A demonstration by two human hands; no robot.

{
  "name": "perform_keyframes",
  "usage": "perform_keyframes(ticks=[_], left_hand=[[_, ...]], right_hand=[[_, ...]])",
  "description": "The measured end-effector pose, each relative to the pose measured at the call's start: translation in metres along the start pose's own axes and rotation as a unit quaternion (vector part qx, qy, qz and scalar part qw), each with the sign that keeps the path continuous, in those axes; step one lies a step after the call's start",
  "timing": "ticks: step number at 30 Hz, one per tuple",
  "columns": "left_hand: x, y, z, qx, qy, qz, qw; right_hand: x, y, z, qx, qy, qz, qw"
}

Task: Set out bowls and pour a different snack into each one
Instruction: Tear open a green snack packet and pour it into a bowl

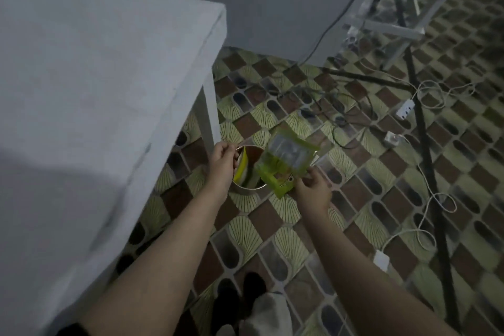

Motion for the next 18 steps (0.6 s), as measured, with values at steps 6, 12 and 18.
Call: perform_keyframes(ticks=[6, 12, 18], left_hand=[[-0.09, -0.043, 0.094, -0.015, 0.041, -0.058, 0.997], [-0.172, -0.079, 0.201, -0.044, 0.035, -0.039, 0.998], [-0.215, -0.084, 0.276, -0.083, 0.027, -0.026, 0.996]], right_hand=[[-0.105, -0.079, -0.07, 0.107, 0.033, 0.033, 0.993], [-0.181, -0.167, -0.166, 0.174, 0.043, 0.061, 0.982], [-0.213, -0.237, -0.227, 0.151, 0.031, 0.099, 0.983]])
Point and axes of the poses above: each hand's wrist, its own x-axis away from the middle knuckle, its own y-axis out of the back of the hand, z = x × y, the point moved 3 cm from there along -x, towards the middle knuckle, and after that the axes turned 9 degrees about -z, right-handed, at the moved point
